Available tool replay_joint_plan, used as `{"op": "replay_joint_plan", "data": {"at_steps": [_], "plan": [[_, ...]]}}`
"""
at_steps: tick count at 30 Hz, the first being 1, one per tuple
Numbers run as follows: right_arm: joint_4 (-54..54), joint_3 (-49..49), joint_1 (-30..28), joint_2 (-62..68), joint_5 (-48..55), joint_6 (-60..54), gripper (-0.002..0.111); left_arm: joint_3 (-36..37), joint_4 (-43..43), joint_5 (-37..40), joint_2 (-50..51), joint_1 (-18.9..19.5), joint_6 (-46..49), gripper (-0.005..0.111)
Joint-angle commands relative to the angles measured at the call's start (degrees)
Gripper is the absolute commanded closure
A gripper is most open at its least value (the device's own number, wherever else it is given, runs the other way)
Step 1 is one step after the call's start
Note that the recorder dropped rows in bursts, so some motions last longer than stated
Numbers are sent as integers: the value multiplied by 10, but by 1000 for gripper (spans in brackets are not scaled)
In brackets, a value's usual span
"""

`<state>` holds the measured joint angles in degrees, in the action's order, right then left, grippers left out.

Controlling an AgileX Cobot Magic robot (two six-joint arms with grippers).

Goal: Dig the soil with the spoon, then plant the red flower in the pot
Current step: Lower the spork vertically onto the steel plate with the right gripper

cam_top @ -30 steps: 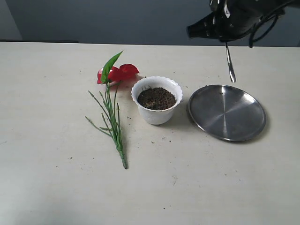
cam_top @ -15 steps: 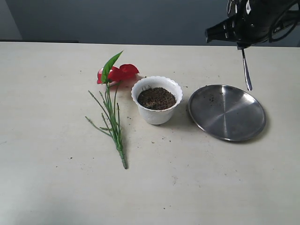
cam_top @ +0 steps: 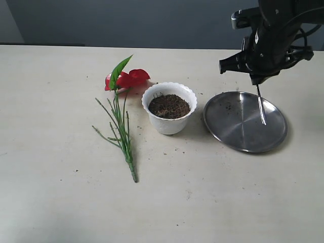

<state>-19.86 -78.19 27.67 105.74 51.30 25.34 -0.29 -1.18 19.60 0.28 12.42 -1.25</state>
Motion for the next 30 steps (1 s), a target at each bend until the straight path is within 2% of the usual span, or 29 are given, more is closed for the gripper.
{"op": "replay_joint_plan", "data": {"at_steps": [1,12,19,30], "plan": [[12,-4,-3,15,9,-3,109,3,-1,-4,-3,0,0,107],[26,-4,-3,37,9,1,109,3,-1,-4,-3,0,0,107],[128,-4,-38,37,-16,-50,109,3,-1,-4,-3,0,0,107],[166,-4,-93,38,-4,-99,109,3,-1,-4,-3,0,0,107]]}}
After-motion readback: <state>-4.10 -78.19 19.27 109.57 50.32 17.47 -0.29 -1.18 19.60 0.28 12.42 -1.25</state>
